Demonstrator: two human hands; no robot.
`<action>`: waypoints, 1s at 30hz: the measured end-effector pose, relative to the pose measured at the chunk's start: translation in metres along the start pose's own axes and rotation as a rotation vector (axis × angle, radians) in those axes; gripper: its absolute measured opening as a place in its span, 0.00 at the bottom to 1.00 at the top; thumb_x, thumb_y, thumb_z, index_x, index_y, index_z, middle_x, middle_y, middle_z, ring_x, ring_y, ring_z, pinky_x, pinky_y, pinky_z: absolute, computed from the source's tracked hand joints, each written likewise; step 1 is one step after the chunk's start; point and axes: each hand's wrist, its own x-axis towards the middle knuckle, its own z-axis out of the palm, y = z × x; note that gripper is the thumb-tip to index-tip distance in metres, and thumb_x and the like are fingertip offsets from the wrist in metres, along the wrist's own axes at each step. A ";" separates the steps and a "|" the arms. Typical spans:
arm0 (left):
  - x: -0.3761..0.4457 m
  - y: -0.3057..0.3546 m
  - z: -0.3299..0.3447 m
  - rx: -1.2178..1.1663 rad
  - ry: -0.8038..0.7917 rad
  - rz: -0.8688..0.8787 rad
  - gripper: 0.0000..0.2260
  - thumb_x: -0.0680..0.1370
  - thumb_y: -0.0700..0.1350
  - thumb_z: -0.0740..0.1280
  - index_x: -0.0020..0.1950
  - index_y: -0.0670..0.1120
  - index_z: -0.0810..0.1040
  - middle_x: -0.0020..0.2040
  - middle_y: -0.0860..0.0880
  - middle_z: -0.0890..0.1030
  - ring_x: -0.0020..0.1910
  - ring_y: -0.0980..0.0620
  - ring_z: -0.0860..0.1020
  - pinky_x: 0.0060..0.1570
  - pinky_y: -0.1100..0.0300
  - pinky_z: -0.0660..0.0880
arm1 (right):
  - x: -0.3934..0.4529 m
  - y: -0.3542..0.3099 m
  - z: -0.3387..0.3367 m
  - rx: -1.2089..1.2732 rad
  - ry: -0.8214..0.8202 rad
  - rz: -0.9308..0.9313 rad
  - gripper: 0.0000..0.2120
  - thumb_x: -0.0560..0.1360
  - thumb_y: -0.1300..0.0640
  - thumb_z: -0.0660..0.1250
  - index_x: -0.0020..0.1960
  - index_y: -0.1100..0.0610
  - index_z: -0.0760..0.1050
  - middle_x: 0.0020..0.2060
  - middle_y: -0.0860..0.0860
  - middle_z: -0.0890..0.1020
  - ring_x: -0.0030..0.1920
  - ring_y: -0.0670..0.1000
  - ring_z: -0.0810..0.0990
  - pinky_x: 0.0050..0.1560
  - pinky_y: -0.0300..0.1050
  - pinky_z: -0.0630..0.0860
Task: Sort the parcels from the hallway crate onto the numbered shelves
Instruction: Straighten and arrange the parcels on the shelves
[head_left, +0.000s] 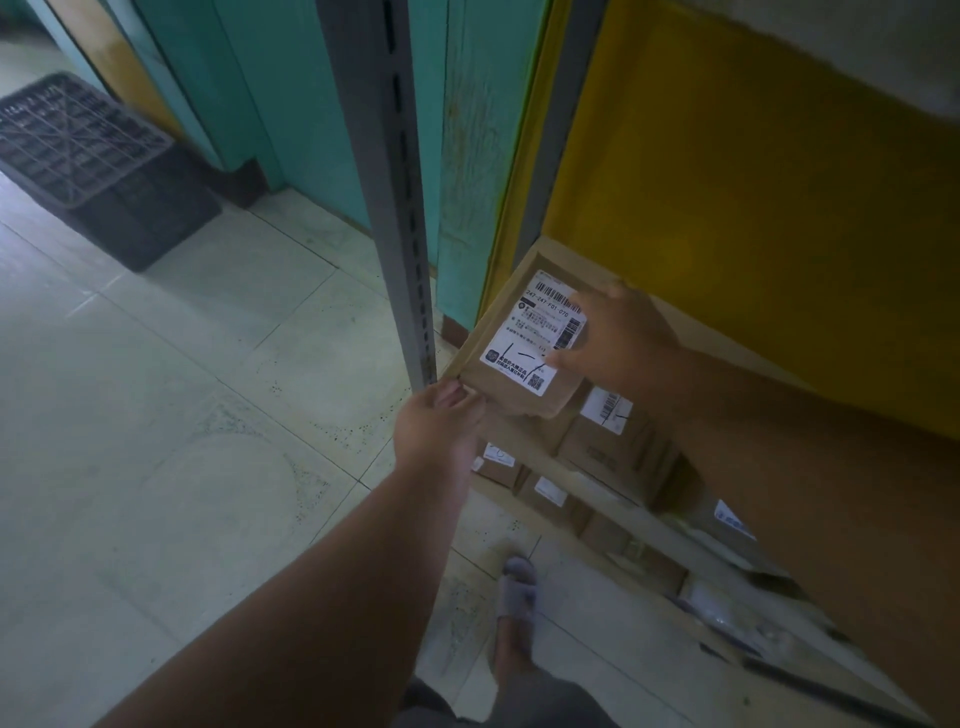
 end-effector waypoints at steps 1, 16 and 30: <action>-0.001 -0.001 -0.002 0.025 -0.017 0.009 0.16 0.75 0.33 0.69 0.52 0.53 0.83 0.48 0.55 0.85 0.50 0.56 0.83 0.56 0.57 0.80 | -0.001 0.000 0.000 0.011 -0.002 0.002 0.39 0.71 0.39 0.73 0.76 0.52 0.65 0.72 0.56 0.67 0.72 0.57 0.65 0.67 0.58 0.70; -0.047 -0.077 0.062 0.137 -0.207 -0.221 0.17 0.68 0.42 0.76 0.57 0.45 0.81 0.54 0.53 0.85 0.54 0.52 0.82 0.64 0.52 0.76 | -0.021 0.124 0.018 -0.071 -0.128 -0.004 0.21 0.75 0.45 0.71 0.59 0.59 0.76 0.54 0.59 0.76 0.51 0.58 0.77 0.45 0.47 0.72; -0.070 -0.091 0.114 -0.049 -0.064 -0.107 0.08 0.76 0.44 0.70 0.42 0.57 0.79 0.45 0.58 0.83 0.46 0.58 0.81 0.42 0.63 0.74 | 0.010 0.142 0.039 -0.107 -0.124 -0.107 0.20 0.75 0.44 0.70 0.54 0.60 0.79 0.48 0.60 0.79 0.47 0.61 0.78 0.40 0.46 0.72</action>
